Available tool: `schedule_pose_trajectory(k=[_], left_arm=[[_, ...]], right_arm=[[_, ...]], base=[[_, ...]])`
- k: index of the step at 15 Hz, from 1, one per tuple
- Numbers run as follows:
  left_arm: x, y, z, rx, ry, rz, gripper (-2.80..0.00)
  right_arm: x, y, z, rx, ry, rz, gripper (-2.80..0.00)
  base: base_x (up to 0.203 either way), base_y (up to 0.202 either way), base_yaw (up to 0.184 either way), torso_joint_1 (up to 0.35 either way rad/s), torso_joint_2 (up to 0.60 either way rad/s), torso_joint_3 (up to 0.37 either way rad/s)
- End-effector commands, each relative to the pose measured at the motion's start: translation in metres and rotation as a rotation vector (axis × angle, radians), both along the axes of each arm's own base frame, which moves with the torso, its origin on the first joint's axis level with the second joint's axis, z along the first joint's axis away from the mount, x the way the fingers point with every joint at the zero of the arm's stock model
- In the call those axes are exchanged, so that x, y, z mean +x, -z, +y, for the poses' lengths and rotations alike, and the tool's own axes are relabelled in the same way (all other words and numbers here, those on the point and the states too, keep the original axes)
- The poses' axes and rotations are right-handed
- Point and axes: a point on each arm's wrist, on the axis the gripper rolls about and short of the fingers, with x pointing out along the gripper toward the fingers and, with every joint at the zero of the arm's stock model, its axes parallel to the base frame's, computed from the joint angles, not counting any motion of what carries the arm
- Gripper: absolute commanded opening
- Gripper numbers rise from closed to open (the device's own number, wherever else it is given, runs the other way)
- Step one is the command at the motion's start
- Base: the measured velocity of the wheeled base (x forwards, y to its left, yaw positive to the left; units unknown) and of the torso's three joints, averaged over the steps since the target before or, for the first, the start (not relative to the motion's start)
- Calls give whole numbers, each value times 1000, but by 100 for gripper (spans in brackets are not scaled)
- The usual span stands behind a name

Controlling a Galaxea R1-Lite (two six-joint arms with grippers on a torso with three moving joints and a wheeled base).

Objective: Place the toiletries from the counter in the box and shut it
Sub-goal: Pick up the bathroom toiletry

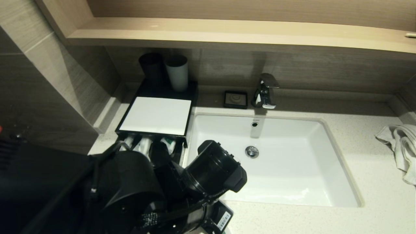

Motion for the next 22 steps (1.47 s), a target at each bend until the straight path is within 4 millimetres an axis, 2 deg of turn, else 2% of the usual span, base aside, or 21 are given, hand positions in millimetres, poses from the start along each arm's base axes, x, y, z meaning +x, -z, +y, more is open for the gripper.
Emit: schedule_pose_trajectory(k=[1, 15, 22], left_arm=[[0, 0, 0, -2, -3, -1, 0], [-11, 13, 3, 100, 97, -6, 0], [-12, 25, -8, 150, 165, -6, 0]], right_arm=[[0, 0, 0, 0, 0, 0, -280], [0, 0, 0, 0, -1, 0, -280], [0, 0, 0, 0, -1, 0, -280]], base=[[0, 0, 0, 0, 0, 0], [0, 0, 0, 0, 0, 0], [0, 0, 0, 0, 0, 0]])
